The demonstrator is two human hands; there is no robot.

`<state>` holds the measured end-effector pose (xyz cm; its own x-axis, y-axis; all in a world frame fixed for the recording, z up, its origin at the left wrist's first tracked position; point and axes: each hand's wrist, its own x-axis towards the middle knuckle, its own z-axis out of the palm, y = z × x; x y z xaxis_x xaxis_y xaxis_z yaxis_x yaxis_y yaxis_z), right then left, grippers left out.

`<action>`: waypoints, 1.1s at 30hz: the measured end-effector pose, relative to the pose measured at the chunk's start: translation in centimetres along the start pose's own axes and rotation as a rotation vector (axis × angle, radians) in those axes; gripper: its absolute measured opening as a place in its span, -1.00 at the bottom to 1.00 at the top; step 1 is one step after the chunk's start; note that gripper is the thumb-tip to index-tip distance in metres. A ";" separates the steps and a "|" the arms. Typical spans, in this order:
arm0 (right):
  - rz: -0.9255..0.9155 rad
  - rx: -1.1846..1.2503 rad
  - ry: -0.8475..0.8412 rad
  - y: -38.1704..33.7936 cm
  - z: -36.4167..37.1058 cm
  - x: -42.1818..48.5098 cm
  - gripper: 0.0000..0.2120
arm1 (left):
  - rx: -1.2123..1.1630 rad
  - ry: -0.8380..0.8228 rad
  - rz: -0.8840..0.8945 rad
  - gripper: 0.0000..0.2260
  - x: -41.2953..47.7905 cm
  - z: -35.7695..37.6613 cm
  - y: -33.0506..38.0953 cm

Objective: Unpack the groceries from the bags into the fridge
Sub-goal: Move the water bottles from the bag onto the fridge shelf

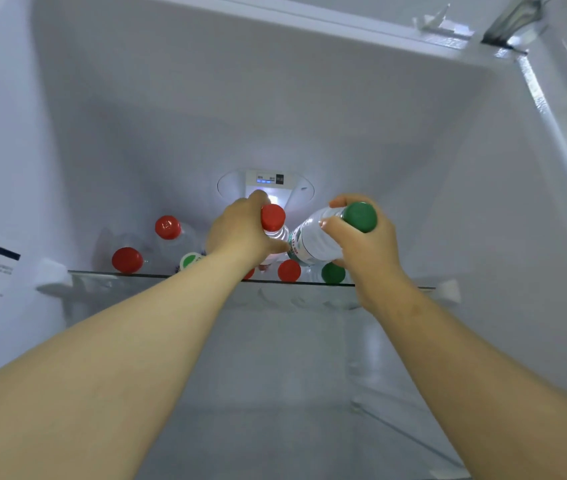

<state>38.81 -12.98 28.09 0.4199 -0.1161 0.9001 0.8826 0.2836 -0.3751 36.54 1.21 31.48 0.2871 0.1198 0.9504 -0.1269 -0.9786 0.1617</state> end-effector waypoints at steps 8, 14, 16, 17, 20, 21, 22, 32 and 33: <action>-0.022 -0.019 -0.022 1.5 -0.1 0.4 -0.72 | 0.033 -0.187 0.145 -0.57 0.1 -0.1 -1.0; -0.022 -0.014 -0.028 1.4 -0.1 0.2 -0.72 | 0.326 -0.036 0.237 -0.66 0.2 -0.2 -0.9; -0.018 -0.025 -0.030 1.5 -0.1 0.1 -0.73 | 0.527 -0.060 0.257 -0.65 0.6 0.4 -0.9; -0.011 -0.029 -0.034 1.5 -0.1 0.0 -0.73 | 0.590 -0.084 0.257 -0.67 0.7 0.7 -1.0; -0.009 -0.048 -0.061 1.6 -0.2 0.0 -0.72 | 0.686 -0.170 0.218 -0.70 1.2 1.5 -1.7; -0.015 -0.060 -0.077 1.7 -0.2 0.1 -0.72 | 0.698 -0.211 0.185 -0.66 1.4 1.7 -2.0; -0.019 -0.070 -0.093 1.8 -0.2 0.1 -0.72 | 0.712 -0.259 0.145 -0.60 1.6 1.9 -2.2; -0.098 -0.163 0.037 3.0 0.0 1.1 -0.70 | 0.382 -0.263 0.046 -0.47 0.8 1.2 -1.8; -0.133 -0.233 0.059 3.0 0.2 1.4 -0.71 | 0.288 -0.217 0.055 -0.51 0.8 0.9 -2.1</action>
<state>42.07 -12.12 28.27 0.3023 -0.1954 0.9330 0.9529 0.0363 -0.3012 37.84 3.23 31.65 0.4859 0.0577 0.8721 0.1163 -0.9932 0.0009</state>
